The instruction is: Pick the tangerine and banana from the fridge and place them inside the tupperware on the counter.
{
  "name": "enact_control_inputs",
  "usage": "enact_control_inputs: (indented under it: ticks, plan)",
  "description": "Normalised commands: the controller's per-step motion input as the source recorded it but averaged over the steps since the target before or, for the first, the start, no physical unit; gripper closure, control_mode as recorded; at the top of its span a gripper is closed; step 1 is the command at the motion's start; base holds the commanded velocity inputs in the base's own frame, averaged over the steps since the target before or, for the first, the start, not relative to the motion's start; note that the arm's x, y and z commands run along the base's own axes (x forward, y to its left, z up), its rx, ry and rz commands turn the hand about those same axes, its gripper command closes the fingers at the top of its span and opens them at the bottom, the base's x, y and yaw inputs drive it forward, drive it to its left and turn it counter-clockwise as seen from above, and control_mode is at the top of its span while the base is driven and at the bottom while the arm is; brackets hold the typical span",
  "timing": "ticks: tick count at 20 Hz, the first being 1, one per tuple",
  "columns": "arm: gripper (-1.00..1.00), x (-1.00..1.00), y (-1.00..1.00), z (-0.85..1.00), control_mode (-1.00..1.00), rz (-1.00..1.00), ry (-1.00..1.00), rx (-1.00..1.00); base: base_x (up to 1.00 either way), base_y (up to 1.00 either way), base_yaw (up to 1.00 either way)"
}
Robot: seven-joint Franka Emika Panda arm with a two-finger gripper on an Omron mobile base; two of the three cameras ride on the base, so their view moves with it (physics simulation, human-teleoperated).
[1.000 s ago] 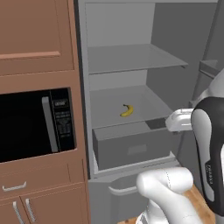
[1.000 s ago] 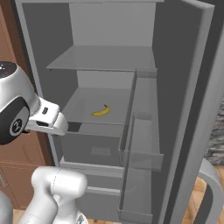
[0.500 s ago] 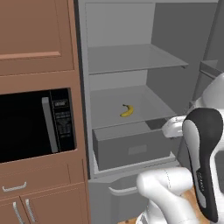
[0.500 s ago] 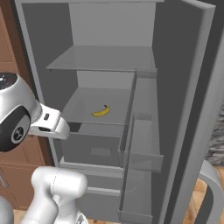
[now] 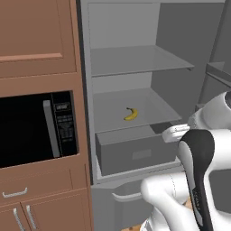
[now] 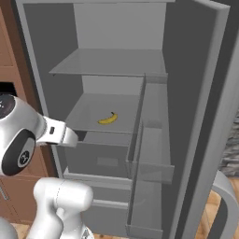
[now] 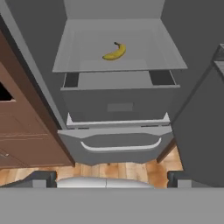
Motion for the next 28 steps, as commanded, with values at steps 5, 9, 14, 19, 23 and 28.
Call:
enact_control_inputs:
  ticks: [5,9,14,19,23,28]
  plan:
    - [-1.00,0.02,0.00,0.00,-1.00,0.00,0.00,0.10,0.00,0.00,0.00]
    - [-1.00,0.17,0.00,0.00,-1.00,0.00,0.00,0.16,0.00,0.00,0.00]
    - [-1.00,0.43,0.00,-0.03,-1.00,0.00,0.00,0.06,0.00,0.00,0.00]
    - [-1.00,0.59,0.00,-0.20,-1.00,0.00,-0.01,0.00,0.00,0.00,0.00]
    - [-1.00,0.52,0.00,-0.34,-1.00,0.00,-0.05,0.00,0.00,0.00,0.00]
    - [-1.00,0.60,0.00,-0.30,-1.00,0.00,-0.01,0.00,0.00,0.00,0.00]
